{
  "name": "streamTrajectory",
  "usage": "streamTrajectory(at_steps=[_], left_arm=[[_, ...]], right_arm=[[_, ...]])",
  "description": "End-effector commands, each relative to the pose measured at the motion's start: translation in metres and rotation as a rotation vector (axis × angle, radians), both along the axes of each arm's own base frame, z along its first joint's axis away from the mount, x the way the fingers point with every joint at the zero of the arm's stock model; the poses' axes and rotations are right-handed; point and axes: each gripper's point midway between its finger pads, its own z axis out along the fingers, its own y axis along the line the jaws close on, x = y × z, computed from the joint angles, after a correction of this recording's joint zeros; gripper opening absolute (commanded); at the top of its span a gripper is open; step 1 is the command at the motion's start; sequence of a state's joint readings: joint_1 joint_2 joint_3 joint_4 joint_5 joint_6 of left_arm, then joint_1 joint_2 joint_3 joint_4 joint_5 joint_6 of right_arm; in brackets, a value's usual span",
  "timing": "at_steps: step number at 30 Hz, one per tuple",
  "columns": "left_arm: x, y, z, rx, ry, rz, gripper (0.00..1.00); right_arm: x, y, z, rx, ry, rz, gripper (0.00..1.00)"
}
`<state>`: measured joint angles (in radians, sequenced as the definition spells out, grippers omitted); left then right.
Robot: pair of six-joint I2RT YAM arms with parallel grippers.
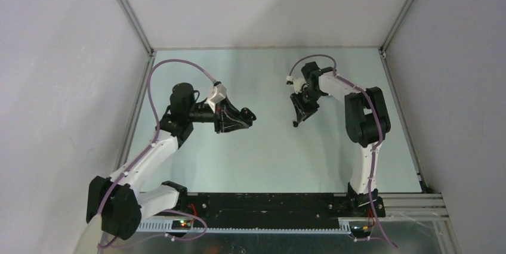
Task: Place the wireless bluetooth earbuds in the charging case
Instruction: Pick up the earbud from the center of the board.
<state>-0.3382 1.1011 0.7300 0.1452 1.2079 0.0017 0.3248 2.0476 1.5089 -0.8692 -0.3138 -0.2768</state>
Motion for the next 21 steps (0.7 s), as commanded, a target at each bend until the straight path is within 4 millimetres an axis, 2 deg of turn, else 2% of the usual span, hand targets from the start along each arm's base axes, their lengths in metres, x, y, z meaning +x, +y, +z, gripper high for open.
streamTrajectory(at_steps=[1, 10, 13, 16, 21], left_arm=[[-0.001, -0.002, 0.024, -0.026, -0.092, -0.02, 0.0], [-0.001, -0.002, 0.023, -0.026, -0.092, -0.02, 0.0], [-0.001, -0.002, 0.024, -0.024, -0.096, -0.022, 0.0], [-0.002, -0.002, 0.023, -0.022, -0.095, -0.024, 0.0], [-0.001, -0.002, 0.022, -0.022, -0.093, -0.025, 0.0]], right_arm=[[-0.002, 0.014, 0.026, 0.118, 0.033, -0.066, 0.34], [-0.009, 0.03, 0.006, 0.051, 0.042, -0.03, 0.3], [-0.01, 0.029, 0.001, 0.032, 0.047, -0.028, 0.3], [-0.007, 0.026, 0.007, 0.061, 0.043, -0.047, 0.29], [-0.001, 0.02, 0.034, 0.186, 0.034, -0.082, 0.3]])
